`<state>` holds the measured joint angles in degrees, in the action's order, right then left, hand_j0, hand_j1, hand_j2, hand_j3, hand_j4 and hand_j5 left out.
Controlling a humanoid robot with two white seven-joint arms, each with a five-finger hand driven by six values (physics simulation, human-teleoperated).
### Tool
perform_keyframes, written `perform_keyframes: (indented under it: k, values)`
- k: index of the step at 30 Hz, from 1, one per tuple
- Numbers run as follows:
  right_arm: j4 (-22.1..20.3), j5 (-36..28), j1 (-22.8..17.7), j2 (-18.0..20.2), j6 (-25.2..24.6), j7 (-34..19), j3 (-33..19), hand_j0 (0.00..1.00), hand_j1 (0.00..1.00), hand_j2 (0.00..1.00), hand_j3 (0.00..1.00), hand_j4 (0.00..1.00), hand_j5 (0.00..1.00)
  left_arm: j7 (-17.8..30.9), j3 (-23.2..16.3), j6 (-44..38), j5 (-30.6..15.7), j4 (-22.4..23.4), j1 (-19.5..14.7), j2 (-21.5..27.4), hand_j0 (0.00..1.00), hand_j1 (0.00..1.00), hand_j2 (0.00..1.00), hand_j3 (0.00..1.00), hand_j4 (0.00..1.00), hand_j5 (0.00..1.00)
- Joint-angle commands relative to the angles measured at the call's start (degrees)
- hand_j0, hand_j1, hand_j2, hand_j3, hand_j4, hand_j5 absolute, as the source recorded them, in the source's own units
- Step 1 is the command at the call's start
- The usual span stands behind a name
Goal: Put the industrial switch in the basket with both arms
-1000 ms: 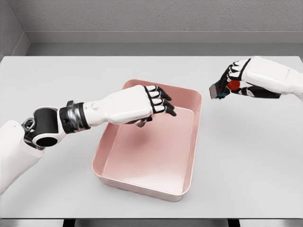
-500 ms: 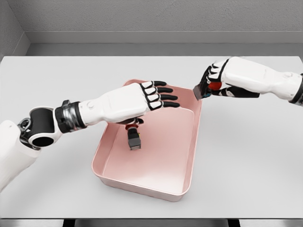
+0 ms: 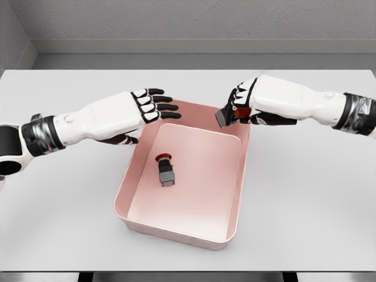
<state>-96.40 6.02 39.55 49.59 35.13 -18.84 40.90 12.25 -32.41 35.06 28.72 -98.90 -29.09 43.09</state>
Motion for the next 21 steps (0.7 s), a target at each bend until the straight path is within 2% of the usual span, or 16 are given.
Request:
perform_keyframes:
  k: [1, 2, 4, 6, 7, 10, 15, 17, 21]
  values:
    - [-0.01, -0.48, 0.0, -0.72, -0.13, -0.15, 0.84, 0.5, 0.5, 0.5, 0.5, 0.5, 0.5, -0.04, 0.6, -0.06, -0.42, 0.11, 0.0, 1.29, 1.0, 1.0, 1.0, 1.0, 1.0, 1.0]
    - [-0.01, -0.48, 0.09, -0.99, -0.13, -0.15, 0.84, 0.57, 0.57, 0.57, 0.57, 0.57, 0.57, -0.04, 0.86, -0.06, -0.42, 0.19, 0.18, 1.38, 1.0, 1.0, 1.0, 1.0, 1.0, 1.0]
    - [-0.01, -0.48, 0.26, -1.07, -0.13, 0.03, 0.76, 0.82, 0.82, 0.82, 0.82, 0.82, 0.82, -0.04, 0.86, -0.06, -0.42, 0.2, 0.0, 2.35, 1.0, 1.0, 1.0, 1.0, 1.0, 1.0]
    - [-0.01, -0.48, 1.23, -1.95, -0.13, 0.12, 0.84, 0.96, 0.96, 0.96, 0.96, 0.96, 0.96, 0.05, 0.86, -0.06, -0.42, 0.46, 0.0, 4.28, 1.0, 1.0, 1.0, 1.0, 1.0, 1.0]
    - [-0.01, -0.39, 1.32, -2.39, -0.13, 0.03, 0.84, 1.0, 1.0, 1.0, 1.0, 1.0, 1.0, 0.05, 0.95, -0.06, -0.42, 0.37, -0.17, 5.77, 1.0, 1.0, 1.0, 1.0, 1.0, 1.0]
    - [-0.01, -0.39, 2.28, -2.74, -0.13, -0.15, 1.11, 1.0, 1.0, 1.0, 1.0, 1.0, 1.0, -0.04, 2.88, -0.06, -0.34, 0.37, 0.0, 9.99, 1.0, 1.0, 1.0, 1.0, 1.0, 1.0]
    - [-0.01, -0.48, 3.87, -1.95, -0.13, 0.47, 1.02, 1.0, 1.0, 1.0, 1.0, 1.0, 1.0, -0.13, 3.06, -0.06, -0.42, 0.81, -0.53, 11.4, 1.0, 1.0, 1.0, 1.0, 1.0, 1.0]
    - [-0.01, -0.48, 3.87, -0.46, -0.13, 0.47, 0.49, 1.0, 1.0, 1.0, 1.0, 1.0, 1.0, -0.13, 3.76, -0.06, -0.42, 0.81, -0.26, 11.49, 1.0, 1.0, 1.0, 1.0, 1.0, 1.0]
    - [0.25, -0.57, 3.08, 5.95, -0.13, 0.73, -0.03, 1.0, 1.0, 1.0, 1.0, 1.0, 1.0, 0.05, 3.59, -0.06, -0.51, 0.81, 0.17, 11.75, 1.0, 1.0, 1.0, 1.0, 1.0, 1.0]
